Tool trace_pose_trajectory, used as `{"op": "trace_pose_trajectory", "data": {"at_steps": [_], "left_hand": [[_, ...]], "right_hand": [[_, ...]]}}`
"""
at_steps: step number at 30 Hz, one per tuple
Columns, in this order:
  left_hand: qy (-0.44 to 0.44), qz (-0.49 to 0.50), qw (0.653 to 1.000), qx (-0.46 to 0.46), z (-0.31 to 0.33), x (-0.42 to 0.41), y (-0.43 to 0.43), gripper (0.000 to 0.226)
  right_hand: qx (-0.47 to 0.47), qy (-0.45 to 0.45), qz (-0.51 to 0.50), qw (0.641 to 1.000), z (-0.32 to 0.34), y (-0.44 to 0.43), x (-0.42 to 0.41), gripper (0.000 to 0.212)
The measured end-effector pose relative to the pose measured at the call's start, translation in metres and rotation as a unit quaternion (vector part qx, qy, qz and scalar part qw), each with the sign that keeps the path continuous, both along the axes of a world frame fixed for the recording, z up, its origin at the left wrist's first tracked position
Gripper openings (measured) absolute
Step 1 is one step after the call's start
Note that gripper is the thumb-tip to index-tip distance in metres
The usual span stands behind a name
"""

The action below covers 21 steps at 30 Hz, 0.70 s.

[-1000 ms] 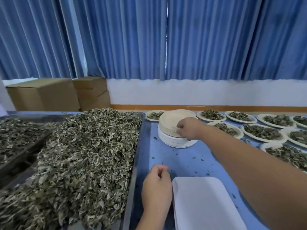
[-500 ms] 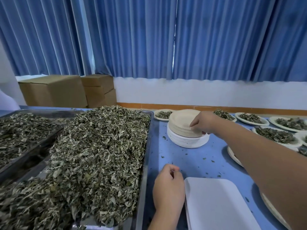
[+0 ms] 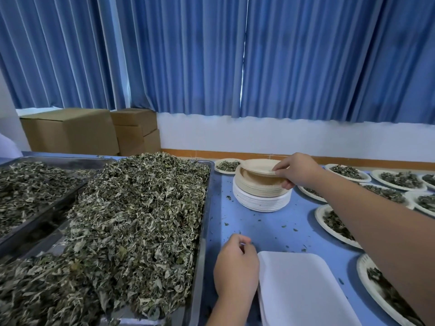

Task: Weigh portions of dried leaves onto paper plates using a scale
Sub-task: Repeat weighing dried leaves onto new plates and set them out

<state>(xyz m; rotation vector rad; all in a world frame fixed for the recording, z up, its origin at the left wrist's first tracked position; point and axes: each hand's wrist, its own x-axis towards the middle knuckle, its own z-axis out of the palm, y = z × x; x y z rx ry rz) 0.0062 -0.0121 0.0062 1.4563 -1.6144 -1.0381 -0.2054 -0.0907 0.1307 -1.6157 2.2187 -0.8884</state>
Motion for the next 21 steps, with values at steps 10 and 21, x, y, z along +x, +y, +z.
{"op": "trace_pose_trajectory", "data": {"at_steps": [10,21], "left_hand": [[0.003,-0.004,1.000,-0.002,0.000,0.000,-0.002,0.015],[0.002,-0.006,1.000,-0.008,-0.002,0.000,-0.005,0.014]], "right_hand": [[0.039,0.192,0.036,0.980,0.012,-0.007,0.014,0.018],[-0.158,-0.191,-0.062,0.967,-0.005,-0.014,0.024,0.014]]}}
